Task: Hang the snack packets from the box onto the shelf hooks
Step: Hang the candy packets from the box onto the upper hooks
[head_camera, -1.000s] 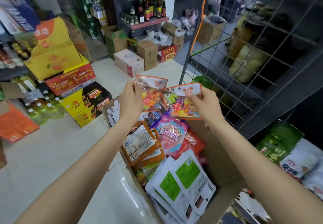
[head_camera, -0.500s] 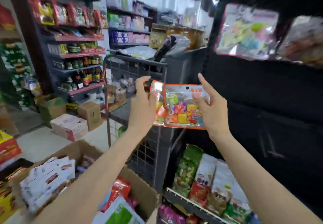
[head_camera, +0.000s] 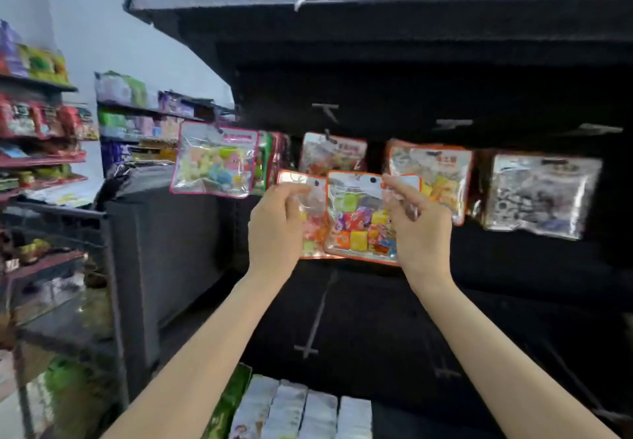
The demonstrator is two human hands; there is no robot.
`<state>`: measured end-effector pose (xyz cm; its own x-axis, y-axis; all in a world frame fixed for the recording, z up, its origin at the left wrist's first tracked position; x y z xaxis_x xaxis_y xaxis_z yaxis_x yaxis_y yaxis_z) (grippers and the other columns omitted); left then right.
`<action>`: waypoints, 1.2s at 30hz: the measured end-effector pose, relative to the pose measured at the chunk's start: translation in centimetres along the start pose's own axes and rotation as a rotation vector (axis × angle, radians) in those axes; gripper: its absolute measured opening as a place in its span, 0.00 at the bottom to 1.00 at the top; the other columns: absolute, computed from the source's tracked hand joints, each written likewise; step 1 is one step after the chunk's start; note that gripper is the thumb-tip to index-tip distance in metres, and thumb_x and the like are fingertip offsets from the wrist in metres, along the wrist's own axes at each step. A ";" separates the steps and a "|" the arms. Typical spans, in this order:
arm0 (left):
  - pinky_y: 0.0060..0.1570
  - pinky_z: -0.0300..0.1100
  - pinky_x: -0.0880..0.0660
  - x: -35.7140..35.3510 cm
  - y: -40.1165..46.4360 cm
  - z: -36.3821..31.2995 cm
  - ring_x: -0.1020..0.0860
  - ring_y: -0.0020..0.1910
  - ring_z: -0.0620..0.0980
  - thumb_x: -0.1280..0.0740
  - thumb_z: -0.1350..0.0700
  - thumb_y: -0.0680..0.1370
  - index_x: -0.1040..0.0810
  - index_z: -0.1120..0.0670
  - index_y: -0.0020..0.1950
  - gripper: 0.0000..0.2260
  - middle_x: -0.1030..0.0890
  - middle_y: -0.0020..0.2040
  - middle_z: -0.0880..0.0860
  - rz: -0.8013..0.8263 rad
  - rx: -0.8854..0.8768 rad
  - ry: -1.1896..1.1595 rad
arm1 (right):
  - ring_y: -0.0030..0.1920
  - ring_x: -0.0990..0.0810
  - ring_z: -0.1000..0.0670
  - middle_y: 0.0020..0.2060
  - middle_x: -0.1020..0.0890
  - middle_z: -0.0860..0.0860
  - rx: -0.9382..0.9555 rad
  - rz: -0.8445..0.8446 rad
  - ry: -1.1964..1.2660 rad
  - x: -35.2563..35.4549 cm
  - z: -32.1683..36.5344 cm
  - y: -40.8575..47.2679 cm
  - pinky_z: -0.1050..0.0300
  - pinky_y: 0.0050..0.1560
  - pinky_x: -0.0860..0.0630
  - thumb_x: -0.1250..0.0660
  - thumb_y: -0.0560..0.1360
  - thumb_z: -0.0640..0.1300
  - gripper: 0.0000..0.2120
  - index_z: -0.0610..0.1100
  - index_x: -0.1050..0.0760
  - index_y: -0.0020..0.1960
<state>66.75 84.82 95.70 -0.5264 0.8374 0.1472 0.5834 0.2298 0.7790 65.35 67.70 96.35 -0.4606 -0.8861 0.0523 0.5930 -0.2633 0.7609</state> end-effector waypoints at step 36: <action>0.40 0.28 0.35 -5.7 1.8 -6.7 0.32 0.43 0.39 0.32 0.55 0.76 0.28 0.51 0.65 0.17 0.27 0.61 0.49 0.033 -0.133 0.247 | 0.68 0.37 0.41 0.68 0.40 0.40 0.089 -0.051 -0.792 3.6 -4.2 8.2 0.49 0.57 0.27 0.36 0.78 0.45 0.22 0.46 0.34 0.71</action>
<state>66.73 77.13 100.33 -0.6529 0.6934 0.3049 0.5251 0.1243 0.8419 71.32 60.80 100.10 -0.8379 -0.3307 0.4344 0.5189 -0.2353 0.8218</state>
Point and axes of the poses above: each hand's wrist, its own y-axis towards the middle knuckle, its own x-axis out of the back of the hand, z = x × y, the point moved 1 cm from there along y, towards the middle knuckle
